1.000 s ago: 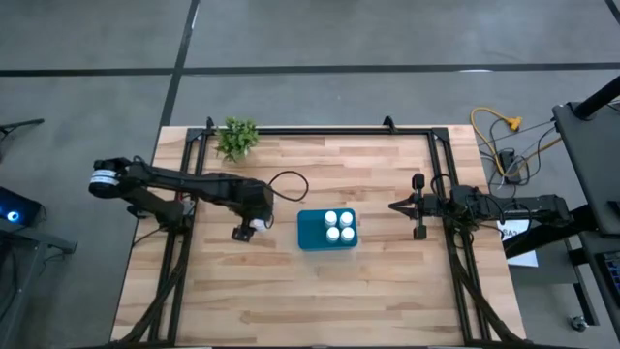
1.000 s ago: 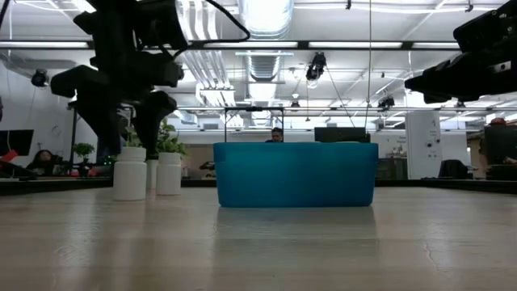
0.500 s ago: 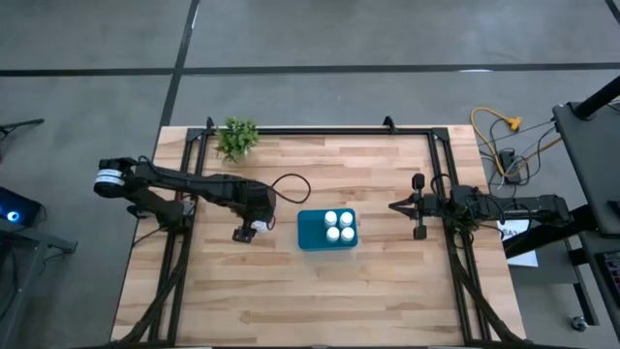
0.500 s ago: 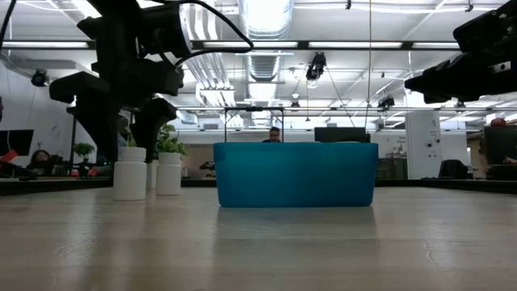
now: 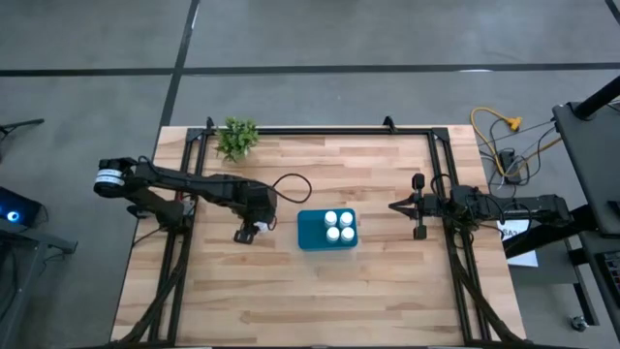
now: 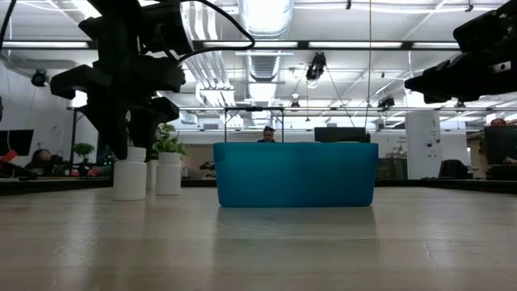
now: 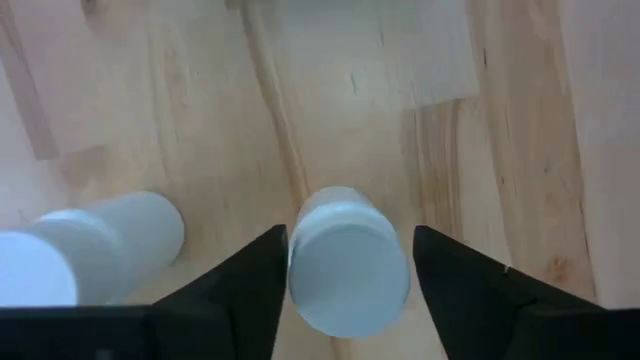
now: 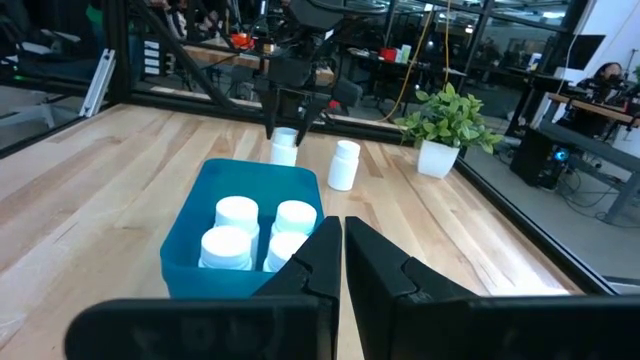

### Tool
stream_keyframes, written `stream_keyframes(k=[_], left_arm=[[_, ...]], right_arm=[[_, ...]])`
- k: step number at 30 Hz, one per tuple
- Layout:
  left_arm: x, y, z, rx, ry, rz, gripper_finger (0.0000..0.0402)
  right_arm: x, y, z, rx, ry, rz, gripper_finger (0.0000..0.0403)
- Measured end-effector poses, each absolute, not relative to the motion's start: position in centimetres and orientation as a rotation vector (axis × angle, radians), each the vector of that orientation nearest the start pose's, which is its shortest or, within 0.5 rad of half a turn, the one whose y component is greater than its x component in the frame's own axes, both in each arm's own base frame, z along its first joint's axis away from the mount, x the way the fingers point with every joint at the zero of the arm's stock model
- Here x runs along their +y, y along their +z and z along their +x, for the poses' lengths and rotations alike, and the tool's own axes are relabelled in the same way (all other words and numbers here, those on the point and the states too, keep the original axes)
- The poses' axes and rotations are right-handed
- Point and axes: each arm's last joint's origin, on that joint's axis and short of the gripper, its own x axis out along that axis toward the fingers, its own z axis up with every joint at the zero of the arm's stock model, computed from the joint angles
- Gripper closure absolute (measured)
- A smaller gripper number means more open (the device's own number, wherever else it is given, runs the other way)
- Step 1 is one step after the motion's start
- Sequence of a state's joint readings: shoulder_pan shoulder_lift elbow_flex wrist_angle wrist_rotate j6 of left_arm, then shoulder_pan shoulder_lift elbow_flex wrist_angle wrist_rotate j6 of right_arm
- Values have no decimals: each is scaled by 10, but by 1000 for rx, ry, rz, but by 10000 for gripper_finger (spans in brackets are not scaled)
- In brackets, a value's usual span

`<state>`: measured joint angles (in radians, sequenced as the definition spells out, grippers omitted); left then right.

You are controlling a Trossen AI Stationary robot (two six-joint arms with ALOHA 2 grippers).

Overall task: Pick and place pill bottles into a basket
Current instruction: Put the white pill bottle into the blue bin

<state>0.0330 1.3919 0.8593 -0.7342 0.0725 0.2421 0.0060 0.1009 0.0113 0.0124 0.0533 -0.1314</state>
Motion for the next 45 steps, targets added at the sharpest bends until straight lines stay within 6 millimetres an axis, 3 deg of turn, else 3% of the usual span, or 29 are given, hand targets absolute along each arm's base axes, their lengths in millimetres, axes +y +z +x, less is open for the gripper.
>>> stream_keyframes(k=[8, 16, 27, 34, 45], left_arm=[[6, 198, 243, 1259, -190, 139, 255], [6, 202, 243, 1267, -186, 138, 256], [6, 245, 255, 1227, -139, 106, 256], [4, 267, 271, 1245, -116, 70, 256], [-7, 291, 314, 1273, -138, 102, 256]], right_arm=[[-1, 160, 103, 80, -42, -134, 394], [-1, 160, 103, 80, -42, -134, 394], [-1, 160, 103, 80, -42, -134, 394], [-1, 160, 103, 80, -42, -134, 394], [-1, 160, 103, 80, -42, -134, 394]])
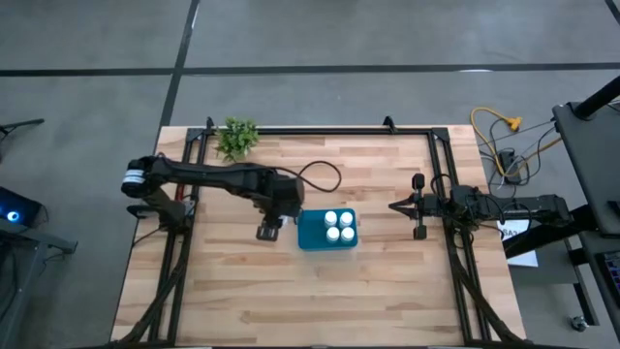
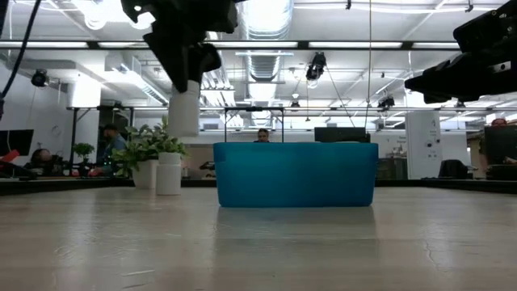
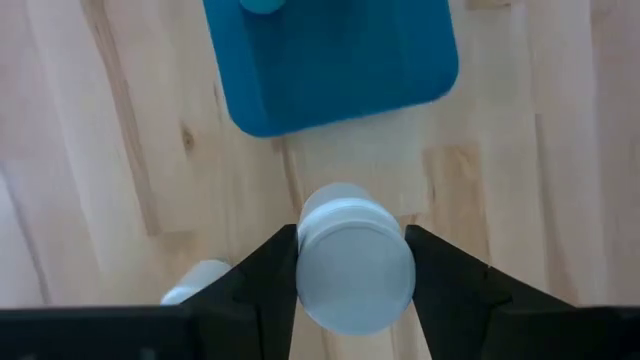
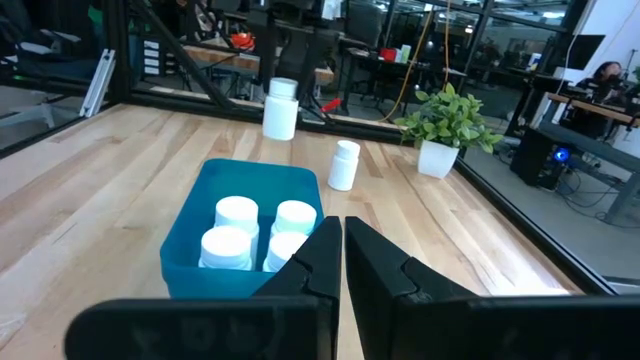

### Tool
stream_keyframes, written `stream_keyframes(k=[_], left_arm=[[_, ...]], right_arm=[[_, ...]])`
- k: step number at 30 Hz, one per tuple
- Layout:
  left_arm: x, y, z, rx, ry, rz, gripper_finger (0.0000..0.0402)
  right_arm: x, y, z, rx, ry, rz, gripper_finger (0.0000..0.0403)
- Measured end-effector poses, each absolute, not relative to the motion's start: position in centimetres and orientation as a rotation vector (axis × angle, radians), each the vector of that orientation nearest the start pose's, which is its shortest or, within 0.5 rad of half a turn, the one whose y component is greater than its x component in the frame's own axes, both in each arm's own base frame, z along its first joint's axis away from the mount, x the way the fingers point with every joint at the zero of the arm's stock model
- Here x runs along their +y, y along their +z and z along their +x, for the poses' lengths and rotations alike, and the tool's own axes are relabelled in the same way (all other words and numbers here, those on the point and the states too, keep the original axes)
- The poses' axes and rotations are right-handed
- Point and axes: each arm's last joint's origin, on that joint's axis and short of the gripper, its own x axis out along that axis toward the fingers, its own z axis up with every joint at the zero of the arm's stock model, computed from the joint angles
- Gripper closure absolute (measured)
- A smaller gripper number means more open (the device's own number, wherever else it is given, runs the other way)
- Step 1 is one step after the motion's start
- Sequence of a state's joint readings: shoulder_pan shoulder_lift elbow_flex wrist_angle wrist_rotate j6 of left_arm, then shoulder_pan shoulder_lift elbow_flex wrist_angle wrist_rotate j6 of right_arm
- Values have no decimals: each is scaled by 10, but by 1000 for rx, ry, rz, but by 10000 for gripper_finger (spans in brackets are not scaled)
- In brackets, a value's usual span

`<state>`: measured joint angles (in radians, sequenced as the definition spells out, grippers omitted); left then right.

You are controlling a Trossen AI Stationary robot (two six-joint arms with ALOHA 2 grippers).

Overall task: Pick and place pill bottles into a basket
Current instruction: Put the white pill bottle into the blue bin

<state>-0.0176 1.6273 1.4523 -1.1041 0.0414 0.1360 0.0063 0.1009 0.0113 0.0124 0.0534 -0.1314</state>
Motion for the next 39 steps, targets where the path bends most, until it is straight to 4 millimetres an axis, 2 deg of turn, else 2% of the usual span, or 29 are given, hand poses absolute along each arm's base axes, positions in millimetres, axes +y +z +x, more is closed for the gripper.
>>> stream_keyframes(k=[6, 21, 31, 39], left_arm=[[-11, 301, 333, 1298, -123, 135, 256], [-17, 303, 390, 1268, -146, 245, 256], [-16, 266, 413, 1354, -139, 261, 256], [-12, 245, 428, 1346, -138, 268, 256]], right_arm=[[-1, 160, 103, 80, -42, -134, 394], [-1, 160, 103, 80, -42, -134, 394], [-1, 160, 103, 80, -42, -134, 394], [-1, 160, 103, 80, -43, -134, 394]])
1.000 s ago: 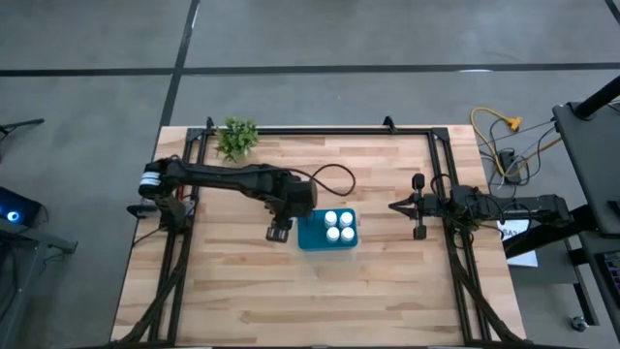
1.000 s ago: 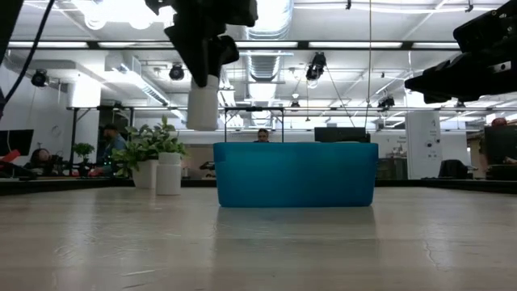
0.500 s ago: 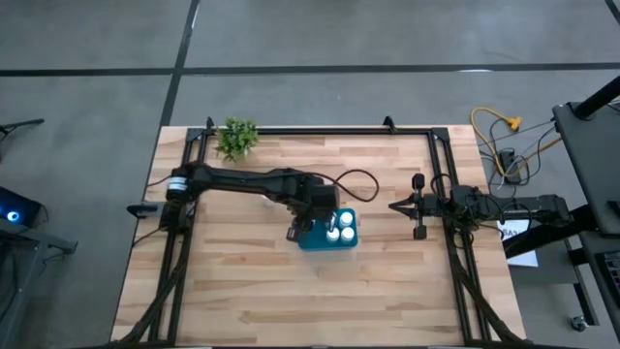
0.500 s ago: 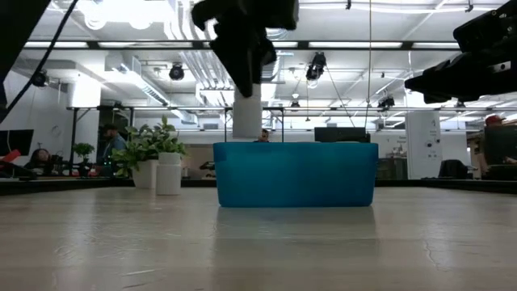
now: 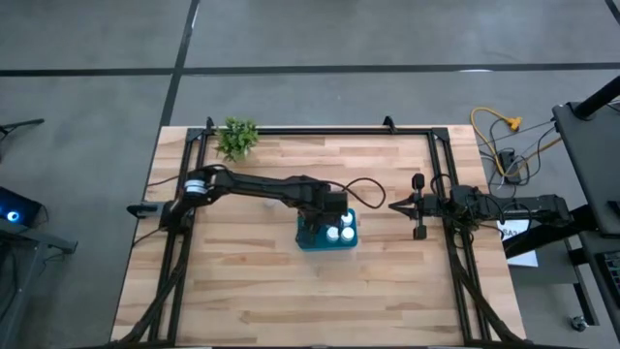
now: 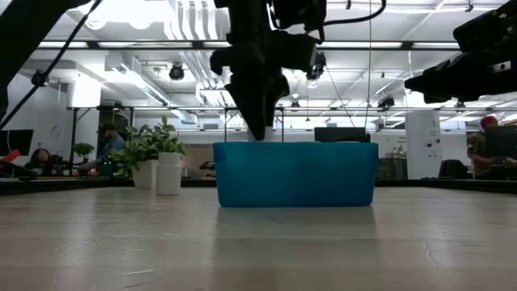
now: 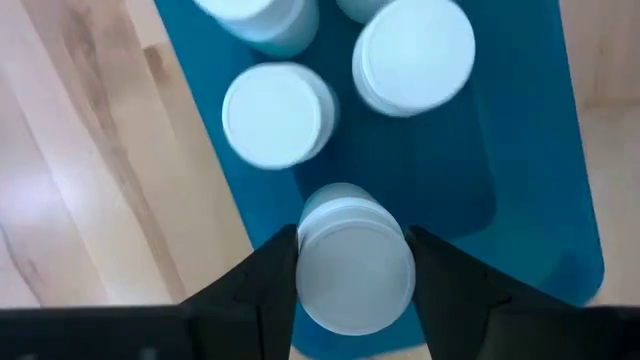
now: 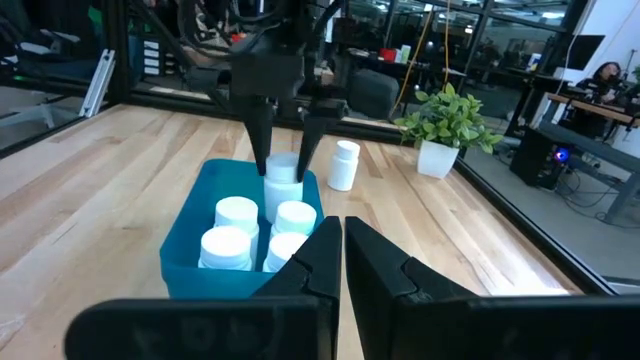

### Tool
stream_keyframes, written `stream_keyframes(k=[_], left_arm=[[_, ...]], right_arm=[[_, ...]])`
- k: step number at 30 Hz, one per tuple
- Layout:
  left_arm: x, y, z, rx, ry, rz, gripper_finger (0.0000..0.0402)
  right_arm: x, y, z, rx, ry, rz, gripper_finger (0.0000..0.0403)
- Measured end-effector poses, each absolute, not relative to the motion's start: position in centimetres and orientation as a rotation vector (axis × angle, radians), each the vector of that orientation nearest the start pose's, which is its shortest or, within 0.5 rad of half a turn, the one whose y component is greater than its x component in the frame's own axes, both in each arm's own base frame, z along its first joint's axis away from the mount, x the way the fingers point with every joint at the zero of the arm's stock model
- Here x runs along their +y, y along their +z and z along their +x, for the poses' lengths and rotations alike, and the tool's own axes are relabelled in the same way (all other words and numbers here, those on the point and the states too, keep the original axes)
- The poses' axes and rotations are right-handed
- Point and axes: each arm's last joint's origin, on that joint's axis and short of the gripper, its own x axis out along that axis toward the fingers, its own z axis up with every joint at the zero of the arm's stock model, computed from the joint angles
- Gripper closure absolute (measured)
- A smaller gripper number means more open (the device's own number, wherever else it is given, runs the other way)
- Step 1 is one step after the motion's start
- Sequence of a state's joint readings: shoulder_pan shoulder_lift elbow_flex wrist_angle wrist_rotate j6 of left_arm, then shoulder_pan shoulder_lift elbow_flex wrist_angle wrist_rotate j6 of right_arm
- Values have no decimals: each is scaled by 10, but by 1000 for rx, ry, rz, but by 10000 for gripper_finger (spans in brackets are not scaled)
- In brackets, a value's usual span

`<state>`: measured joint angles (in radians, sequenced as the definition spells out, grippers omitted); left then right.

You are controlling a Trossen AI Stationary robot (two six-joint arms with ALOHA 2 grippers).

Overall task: Pick and place pill bottles into a basket
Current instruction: Put the white pill bottle into the blue bin

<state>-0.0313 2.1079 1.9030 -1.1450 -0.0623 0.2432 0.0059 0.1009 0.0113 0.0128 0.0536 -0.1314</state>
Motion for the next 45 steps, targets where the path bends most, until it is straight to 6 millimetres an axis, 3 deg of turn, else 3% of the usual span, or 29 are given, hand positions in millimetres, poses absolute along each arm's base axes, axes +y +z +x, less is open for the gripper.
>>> stream_keyframes(k=[15, 29, 37, 45], left_arm=[[-9, 213, 421, 1397, -139, 262, 256], [-9, 214, 427, 1318, -125, 266, 255], [-8, 212, 427, 1332, -75, 305, 208], [-7, 213, 425, 1344, -64, 308, 200]], right_arm=[[-1, 160, 103, 80, -42, -134, 394], [-1, 160, 103, 80, -42, -134, 394], [-1, 160, 103, 80, -42, -134, 394], [-1, 160, 103, 80, -42, -134, 394]])
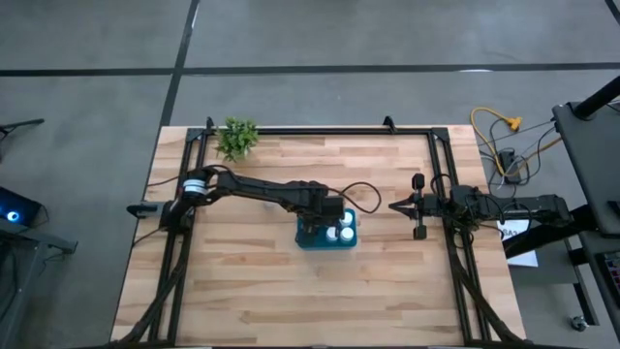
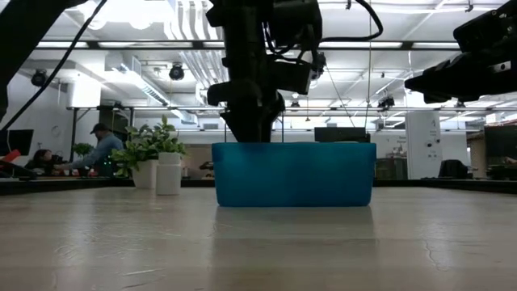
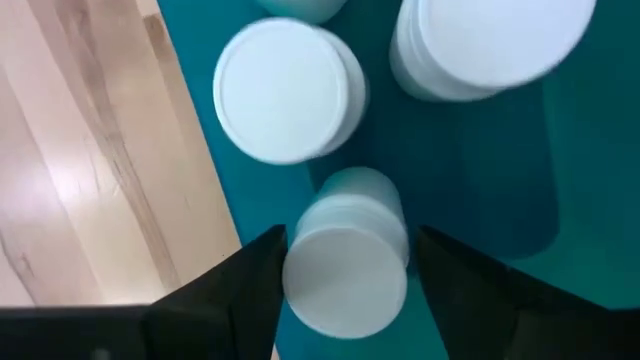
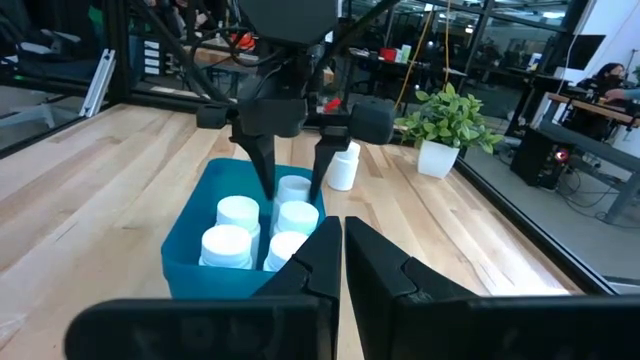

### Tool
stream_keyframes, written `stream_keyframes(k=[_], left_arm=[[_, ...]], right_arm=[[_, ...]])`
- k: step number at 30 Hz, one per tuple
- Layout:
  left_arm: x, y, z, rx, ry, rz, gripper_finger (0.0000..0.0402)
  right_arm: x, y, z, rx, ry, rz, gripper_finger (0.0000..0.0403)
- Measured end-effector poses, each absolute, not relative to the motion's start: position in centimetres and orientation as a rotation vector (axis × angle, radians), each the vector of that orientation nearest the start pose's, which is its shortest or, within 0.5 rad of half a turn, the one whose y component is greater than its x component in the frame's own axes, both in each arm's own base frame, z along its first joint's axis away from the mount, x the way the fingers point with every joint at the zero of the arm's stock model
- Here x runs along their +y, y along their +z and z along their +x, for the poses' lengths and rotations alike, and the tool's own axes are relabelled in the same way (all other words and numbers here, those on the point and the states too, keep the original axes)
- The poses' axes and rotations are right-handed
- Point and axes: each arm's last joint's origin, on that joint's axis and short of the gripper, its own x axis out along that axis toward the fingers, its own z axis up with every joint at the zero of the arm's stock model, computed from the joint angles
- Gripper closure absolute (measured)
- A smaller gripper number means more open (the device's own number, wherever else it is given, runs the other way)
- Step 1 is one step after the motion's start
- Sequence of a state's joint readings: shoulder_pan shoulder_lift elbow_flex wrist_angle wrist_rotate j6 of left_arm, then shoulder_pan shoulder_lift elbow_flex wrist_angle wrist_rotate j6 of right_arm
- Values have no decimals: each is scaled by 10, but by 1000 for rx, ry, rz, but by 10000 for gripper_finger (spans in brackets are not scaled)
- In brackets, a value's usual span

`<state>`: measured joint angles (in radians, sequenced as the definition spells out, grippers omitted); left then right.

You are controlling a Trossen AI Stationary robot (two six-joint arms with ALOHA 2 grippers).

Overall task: Pick and place pill bottles into a basket
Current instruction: Put the white pill bottle into the blue bin

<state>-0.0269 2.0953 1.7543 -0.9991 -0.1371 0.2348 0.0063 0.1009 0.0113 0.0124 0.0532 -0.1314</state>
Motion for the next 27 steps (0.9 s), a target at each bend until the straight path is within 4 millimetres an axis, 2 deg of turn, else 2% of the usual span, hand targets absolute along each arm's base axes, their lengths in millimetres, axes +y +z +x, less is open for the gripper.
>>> stream_keyframes(k=[7, 27], left_arm=[[-7, 228, 420, 1316, -48, 292, 198], [-6, 297, 391, 1144, 14, 296, 198]], right_arm=[[-1, 160, 103, 80, -42, -134, 394], [-1, 160, 103, 80, -42, -134, 394]])
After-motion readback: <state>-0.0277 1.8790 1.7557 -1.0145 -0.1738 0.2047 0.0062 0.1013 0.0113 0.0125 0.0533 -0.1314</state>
